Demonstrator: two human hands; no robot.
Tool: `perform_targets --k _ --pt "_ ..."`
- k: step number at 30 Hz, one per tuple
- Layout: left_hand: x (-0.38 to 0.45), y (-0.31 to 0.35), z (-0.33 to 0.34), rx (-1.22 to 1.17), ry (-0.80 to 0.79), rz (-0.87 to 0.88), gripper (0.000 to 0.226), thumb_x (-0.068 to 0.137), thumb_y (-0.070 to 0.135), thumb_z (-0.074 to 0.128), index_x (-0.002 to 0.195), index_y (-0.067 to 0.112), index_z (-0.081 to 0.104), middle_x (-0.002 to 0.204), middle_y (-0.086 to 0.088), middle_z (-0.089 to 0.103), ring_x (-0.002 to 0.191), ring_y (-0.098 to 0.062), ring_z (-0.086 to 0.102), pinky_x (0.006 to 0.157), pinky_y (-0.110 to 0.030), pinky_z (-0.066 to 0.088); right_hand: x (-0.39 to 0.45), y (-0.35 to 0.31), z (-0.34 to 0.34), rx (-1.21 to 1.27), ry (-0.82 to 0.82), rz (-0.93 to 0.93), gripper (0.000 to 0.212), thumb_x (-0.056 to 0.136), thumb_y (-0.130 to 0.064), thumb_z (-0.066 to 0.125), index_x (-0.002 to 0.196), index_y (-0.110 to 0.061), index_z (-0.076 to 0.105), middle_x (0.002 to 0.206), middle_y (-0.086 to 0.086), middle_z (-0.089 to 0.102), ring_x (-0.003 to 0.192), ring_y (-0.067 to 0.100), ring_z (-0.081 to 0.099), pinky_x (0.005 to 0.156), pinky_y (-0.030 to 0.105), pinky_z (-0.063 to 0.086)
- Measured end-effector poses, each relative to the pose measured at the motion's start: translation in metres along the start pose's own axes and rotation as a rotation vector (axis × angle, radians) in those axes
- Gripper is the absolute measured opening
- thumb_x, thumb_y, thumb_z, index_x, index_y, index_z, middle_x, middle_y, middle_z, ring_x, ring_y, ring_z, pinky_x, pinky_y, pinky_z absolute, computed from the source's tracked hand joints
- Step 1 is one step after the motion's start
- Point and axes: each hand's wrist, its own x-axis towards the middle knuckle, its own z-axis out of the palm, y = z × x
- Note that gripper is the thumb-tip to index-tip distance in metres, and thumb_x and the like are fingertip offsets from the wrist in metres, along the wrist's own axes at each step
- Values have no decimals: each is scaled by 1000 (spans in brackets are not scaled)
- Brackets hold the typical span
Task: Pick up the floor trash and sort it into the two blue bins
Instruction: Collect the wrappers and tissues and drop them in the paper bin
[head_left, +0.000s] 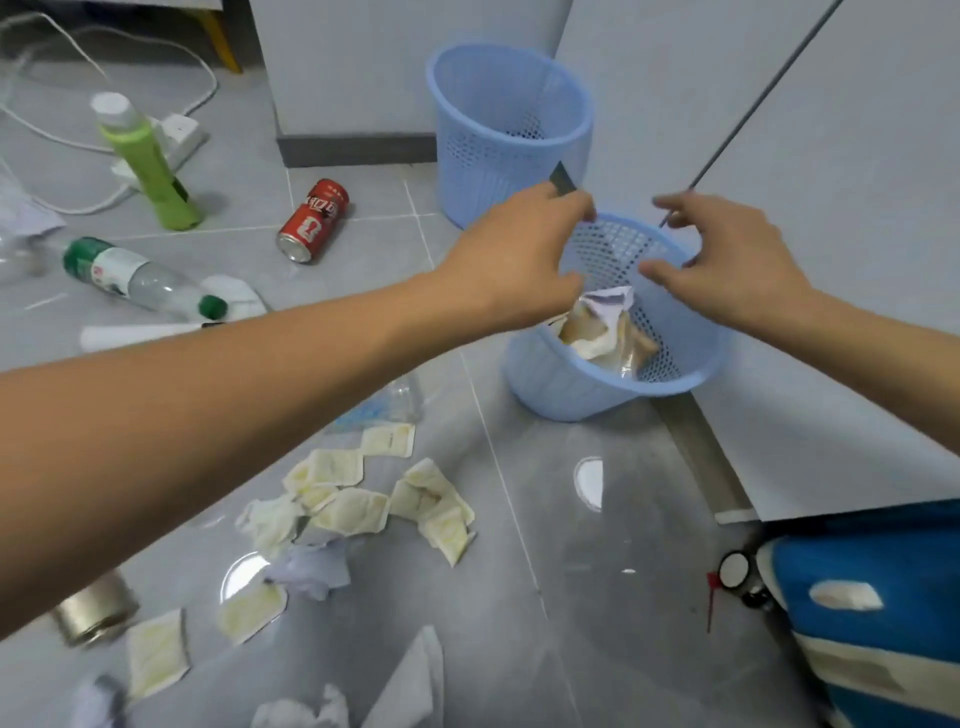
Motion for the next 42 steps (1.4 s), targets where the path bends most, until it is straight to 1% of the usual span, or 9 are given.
perform_targets --k 4,8,12,18,22,28,32,36,42 --pt "-80 -45 -23 26 1 16 25 86 36 58 109 26 58 91 7 64 78 -15 57 72 -40 52 -46 -78 -6 176 135 -362 15 87 -21 62 102 -23 63 90 -4 65 69 18 64 77 41 52" --pt "-162 -84 -17 72 -130 -75 12 88 36 56 97 29 60 73 10 66 72 -15 60 62 -34 49 -117 -138 59 167 -252 -628 16 89 -26 59 105 -24 58 96 -8 57 71 15 60 65 40 51" --pt "-229 -113 12 137 -454 -185 21 89 48 54 100 32 62 85 12 67 85 -13 64 68 -33 53 -156 -140 140 -81 -663 -542 48 87 -46 64 129 -31 48 122 -6 46 91 26 64 72 39 51" --pt "-286 -129 46 255 -662 -178 43 88 53 56 122 29 51 116 5 54 108 -20 55 74 -36 48 -185 -130 195 -75 -782 -460 71 76 -44 74 135 -38 36 122 -2 36 95 27 56 76 41 54" --pt "-298 -126 66 323 -764 -161 45 89 46 60 125 22 51 122 0 51 113 -23 51 79 -39 48 -192 -132 215 -87 -792 -463 63 79 -32 72 133 -32 39 126 1 34 98 27 51 71 36 47" --pt "-298 -129 83 304 -788 -169 38 81 37 71 112 22 54 116 1 55 107 -22 55 69 -35 42 -189 -135 224 -5 -707 -500 30 91 -8 55 118 -20 52 119 7 45 75 27 49 67 41 50" --pt "-283 -124 73 245 -703 -171 35 82 50 63 104 25 52 105 5 56 99 -20 57 64 -33 38 -183 -134 201 141 -638 -474 15 96 -16 54 110 -20 55 111 3 50 80 31 56 73 44 49" --pt "-251 -113 44 101 -402 -134 29 79 42 34 93 26 53 92 8 59 83 -21 62 59 -36 47 -166 -128 137 300 -516 -462 13 93 -18 60 102 -27 56 97 -8 49 80 19 54 74 35 48" --pt "-141 -58 -11 -119 40 -75 8 85 33 55 84 36 48 71 14 54 66 -3 51 58 -33 44 -91 -85 24 377 -65 -343 10 87 -11 67 93 -19 62 87 -7 57 82 12 55 74 26 44"
